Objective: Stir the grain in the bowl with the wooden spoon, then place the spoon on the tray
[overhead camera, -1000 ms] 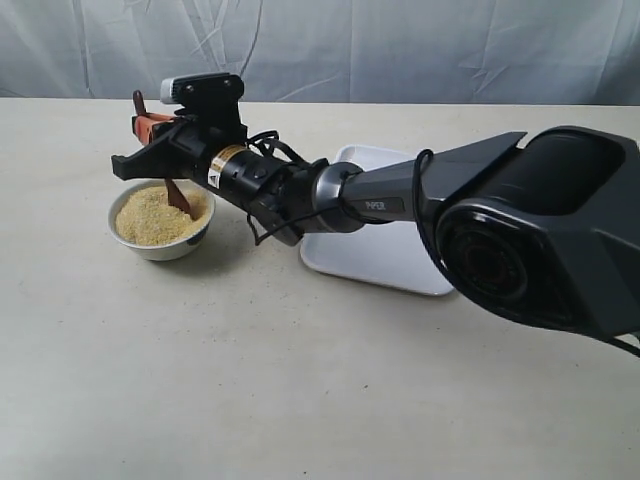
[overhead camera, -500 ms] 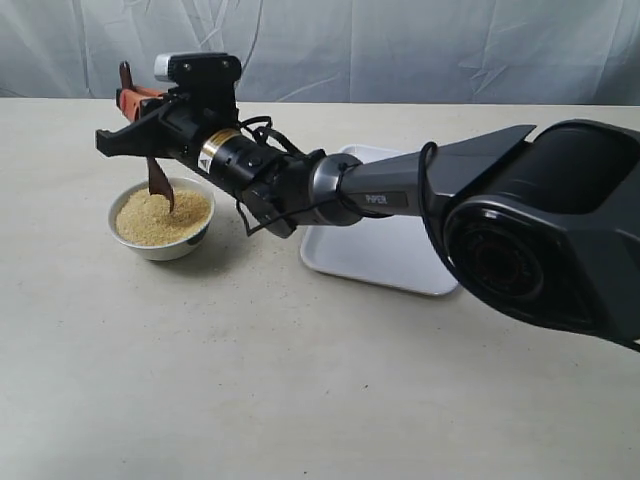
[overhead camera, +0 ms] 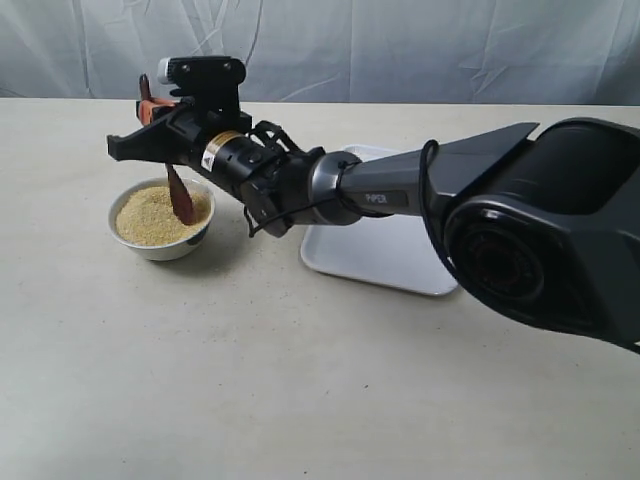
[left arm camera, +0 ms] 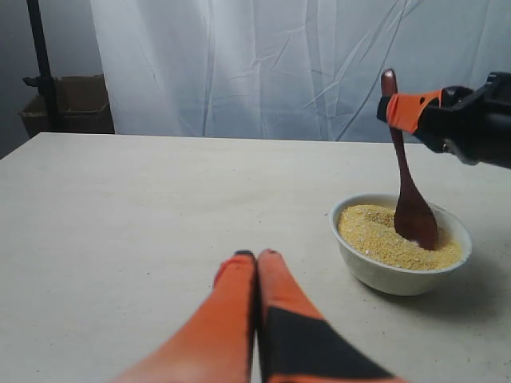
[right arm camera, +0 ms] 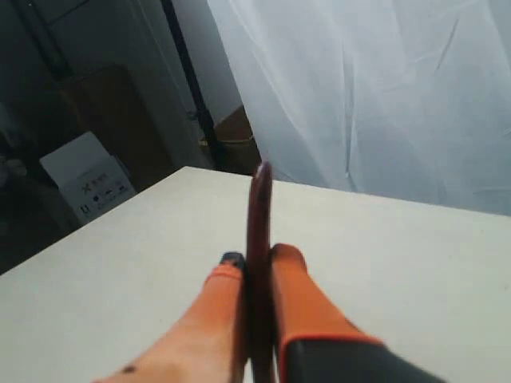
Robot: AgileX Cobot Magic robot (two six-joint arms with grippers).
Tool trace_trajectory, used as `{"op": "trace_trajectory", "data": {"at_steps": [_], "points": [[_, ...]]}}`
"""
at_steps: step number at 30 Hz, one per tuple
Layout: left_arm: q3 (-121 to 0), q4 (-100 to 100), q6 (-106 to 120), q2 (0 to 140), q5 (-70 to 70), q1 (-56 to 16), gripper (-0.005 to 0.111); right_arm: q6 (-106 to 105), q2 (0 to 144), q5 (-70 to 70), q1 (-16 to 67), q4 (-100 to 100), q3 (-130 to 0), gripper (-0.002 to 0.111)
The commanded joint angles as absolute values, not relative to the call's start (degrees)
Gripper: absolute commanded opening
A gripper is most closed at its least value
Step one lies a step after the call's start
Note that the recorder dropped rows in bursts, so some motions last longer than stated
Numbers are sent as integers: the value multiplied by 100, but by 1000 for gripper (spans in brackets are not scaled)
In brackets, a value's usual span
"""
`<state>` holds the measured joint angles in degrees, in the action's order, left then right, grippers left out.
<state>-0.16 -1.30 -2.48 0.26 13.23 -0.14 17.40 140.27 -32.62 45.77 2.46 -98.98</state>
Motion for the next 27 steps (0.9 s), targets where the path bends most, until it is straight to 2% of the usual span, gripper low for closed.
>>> {"op": "trace_trajectory", "data": {"at_steps": [1,13,27], "points": [[0,-152,-249,0,1283,-17,0,1819,14228,-3438,4671,275,-9911,-1],[0,-152,-249,0,1283,-17,0,1933,14227,-4262,4802,164,-9911,-1],[0,-152,-249,0,1283,-17,0,547,13624,-3626,4802,136,-9911,-1]]}}
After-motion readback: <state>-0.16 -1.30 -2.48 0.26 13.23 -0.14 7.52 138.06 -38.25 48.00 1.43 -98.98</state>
